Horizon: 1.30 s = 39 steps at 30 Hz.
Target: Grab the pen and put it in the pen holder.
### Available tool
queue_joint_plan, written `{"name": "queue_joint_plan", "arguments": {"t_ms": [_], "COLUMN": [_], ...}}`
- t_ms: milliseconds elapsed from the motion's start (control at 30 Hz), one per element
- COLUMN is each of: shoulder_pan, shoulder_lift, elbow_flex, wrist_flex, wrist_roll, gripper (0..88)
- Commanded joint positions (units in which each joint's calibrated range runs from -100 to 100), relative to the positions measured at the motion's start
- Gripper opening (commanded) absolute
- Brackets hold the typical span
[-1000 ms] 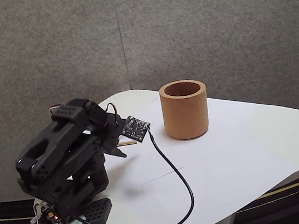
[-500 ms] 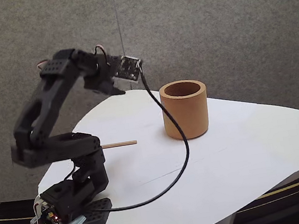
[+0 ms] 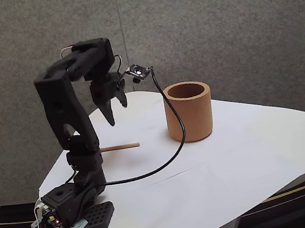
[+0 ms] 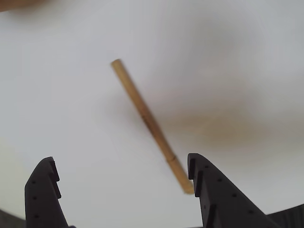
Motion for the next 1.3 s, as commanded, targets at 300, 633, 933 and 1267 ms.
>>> {"name": "queue_joint_plan", "arguments": {"t_ms": [300,633,933,1267], "shoulder_pan": [-4.7,-7.4,-13.4,-13.3], "shoulder_lift": [3.4,4.1,12.1,14.6], "elbow_flex": [15.7,16.3,14.9,12.9], "wrist_flex": [-13.4,-18.1,-18.0,-18.1], "wrist_roll": [-0.9,-0.9,-0.9,-0.9], "gripper": [39.4,39.4,39.3,39.3]}}
